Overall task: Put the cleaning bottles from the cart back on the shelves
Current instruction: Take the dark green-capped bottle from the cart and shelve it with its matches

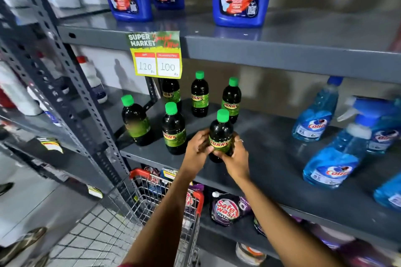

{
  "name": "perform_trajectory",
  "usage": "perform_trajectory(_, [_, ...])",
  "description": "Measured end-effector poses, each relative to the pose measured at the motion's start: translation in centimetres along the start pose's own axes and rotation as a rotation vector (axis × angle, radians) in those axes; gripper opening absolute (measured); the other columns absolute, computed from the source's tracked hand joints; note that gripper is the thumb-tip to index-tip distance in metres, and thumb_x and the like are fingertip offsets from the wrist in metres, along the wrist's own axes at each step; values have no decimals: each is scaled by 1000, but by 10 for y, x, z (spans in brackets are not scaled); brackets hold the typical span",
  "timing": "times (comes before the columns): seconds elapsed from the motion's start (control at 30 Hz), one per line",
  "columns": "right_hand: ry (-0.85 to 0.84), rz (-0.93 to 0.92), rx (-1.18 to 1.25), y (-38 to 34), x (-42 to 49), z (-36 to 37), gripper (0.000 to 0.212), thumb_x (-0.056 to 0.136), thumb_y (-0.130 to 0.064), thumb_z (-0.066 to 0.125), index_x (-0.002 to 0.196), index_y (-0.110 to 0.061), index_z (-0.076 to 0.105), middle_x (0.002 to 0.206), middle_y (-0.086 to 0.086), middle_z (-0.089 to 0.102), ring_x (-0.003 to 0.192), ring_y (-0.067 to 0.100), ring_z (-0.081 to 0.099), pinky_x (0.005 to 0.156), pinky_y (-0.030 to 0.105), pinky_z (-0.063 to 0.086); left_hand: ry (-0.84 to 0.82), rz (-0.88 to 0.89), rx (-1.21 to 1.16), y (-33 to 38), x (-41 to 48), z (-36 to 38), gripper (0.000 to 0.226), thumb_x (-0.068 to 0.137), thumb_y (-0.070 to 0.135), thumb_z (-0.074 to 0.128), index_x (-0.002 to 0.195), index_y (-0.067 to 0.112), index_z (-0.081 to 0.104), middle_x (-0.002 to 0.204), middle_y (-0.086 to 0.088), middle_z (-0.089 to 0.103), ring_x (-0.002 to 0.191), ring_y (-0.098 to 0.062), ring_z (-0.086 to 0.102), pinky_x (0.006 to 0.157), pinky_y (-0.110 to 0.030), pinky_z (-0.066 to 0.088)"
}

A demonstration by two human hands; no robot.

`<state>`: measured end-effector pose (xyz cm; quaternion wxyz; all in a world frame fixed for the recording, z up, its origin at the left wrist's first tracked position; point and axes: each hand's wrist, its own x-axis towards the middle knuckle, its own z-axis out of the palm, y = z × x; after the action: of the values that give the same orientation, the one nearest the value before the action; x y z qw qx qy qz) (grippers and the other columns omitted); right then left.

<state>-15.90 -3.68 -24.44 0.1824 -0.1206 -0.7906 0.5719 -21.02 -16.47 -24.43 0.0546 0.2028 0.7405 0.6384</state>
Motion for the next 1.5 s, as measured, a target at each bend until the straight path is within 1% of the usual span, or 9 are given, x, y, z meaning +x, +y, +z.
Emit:
perform_trajectory(0.13, [-20,-6,-48,3,8,-1,77,67,-14,80,133,-16,41,126,9,62,118,22,57,102,44,46,6,5,-15,-3,6,2,49,81,-14,54,122,11,44,116,-4,60,101,10,60,87,-11,47])
perform_trajectory(0.4, [-3,-33,-54,9,-2,4,77,68,-24,79,134,-21,40,124,5,62,114,19,60,99,44,49,-33,-7,-52,-8,2,-5,51,83,-13,55,124,14,44,116,5,60,106,8,60,88,-12,48])
perform_trajectory(0.83, [-5,-85,-57,12,-4,7,76,68,-20,79,134,-15,41,116,-3,60,111,18,59,95,34,49,-26,-36,-123,-11,-8,-4,50,85,-11,54,131,2,43,124,-11,59,106,6,60,92,-14,48])
perform_trajectory(1.0, [-18,-78,-63,13,-4,7,76,70,-22,78,135,-14,40,116,-5,58,112,18,58,98,41,49,-19,-35,-100,-6,-8,-3,49,85,-11,53,131,1,43,125,-10,58,105,9,59,89,-11,47])
perform_trajectory(1.1, [-44,-52,-62,12,-3,6,84,68,-22,80,139,-17,34,123,-1,58,118,19,56,102,45,47,13,-25,-70,-2,-12,0,55,84,-12,53,135,3,39,136,-13,51,122,-4,53,103,-24,44])
perform_trajectory(1.2, [-30,-25,5,15,-12,-3,97,66,-24,81,145,-26,24,144,-3,43,132,14,43,109,41,41,205,48,-9,0,-28,9,62,85,-7,52,142,8,33,145,2,38,138,-14,36,113,-31,36])
perform_trajectory(1.33, [269,-105,109,11,-48,-46,56,80,-20,71,130,-21,47,127,5,57,114,11,56,92,23,50,433,222,174,25,-63,43,42,95,14,45,135,26,38,134,0,45,123,-13,44,102,-28,40])
perform_trajectory(1.43, [615,-212,9,11,-67,-91,12,90,-26,56,102,-29,54,94,12,59,83,19,57,73,33,50,249,326,241,43,-72,89,34,97,19,41,130,25,45,128,0,49,115,-14,49,100,-31,41])
perform_trajectory(1.5, [779,-206,-63,20,-72,-126,5,92,-30,50,96,-28,50,93,10,54,86,28,54,78,40,47,88,341,188,45,-67,128,32,96,17,44,128,22,48,123,0,53,112,-13,53,99,-37,45])
